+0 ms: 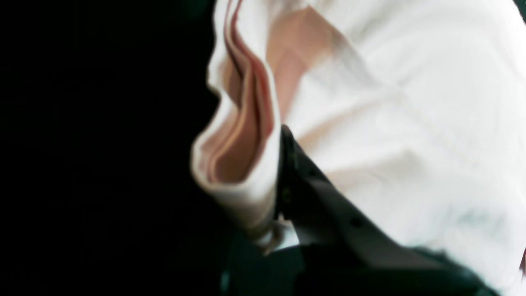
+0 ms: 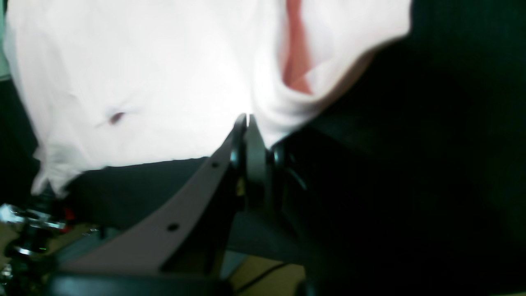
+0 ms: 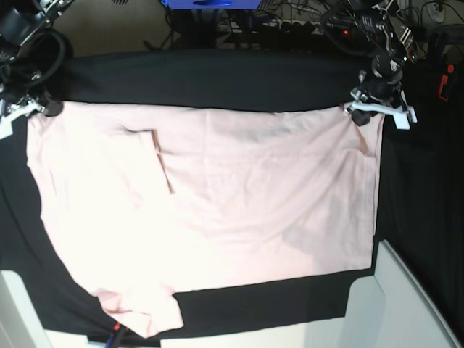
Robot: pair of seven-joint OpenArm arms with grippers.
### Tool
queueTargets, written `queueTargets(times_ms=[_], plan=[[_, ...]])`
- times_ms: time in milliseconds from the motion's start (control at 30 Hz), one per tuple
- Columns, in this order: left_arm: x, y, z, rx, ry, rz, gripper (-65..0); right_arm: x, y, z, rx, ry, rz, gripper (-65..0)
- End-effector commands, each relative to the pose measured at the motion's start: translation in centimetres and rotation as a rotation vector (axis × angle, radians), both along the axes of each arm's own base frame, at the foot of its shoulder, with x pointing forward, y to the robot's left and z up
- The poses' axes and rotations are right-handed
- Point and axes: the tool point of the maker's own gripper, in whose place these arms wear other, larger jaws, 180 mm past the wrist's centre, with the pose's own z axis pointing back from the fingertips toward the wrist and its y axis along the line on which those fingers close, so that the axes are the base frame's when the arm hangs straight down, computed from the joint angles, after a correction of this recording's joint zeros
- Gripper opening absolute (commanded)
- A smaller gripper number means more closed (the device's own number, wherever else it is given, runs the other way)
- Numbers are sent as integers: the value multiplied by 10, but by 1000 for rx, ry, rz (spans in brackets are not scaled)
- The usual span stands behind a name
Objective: Fold the T-shirt properly
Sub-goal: 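Pull the gripped edge away from the hem with both grippers to smooth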
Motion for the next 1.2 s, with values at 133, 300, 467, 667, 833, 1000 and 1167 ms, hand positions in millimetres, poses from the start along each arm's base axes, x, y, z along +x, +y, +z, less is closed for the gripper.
queueTargets(times_ms=[133,300,467,667,833,1000,1167], plan=[[-30,14,6,68,64,-18,-650,-19,-7,4,11,2,-6,-650],[-40,21,17,113,64,-32,-650,-33,-10,2,-4,28,-1,-650],[-49,27,35,173,57,-56,-650,-37,-24,17,-89,16,28,-650],[-64,28,33,179,87,-62,-650,-48,-21,17,-88,53,52,-650],[-78,28,30,180,114,-64,-650,-62,-14,11,-72,82,51,-650],[-79,28,31,183,115,-66,-650,-70,-14,9,-71,99,55,-650],[-84,29,30,184,124,-66,-650,-74,-14,8,-72,105,53,-650]])
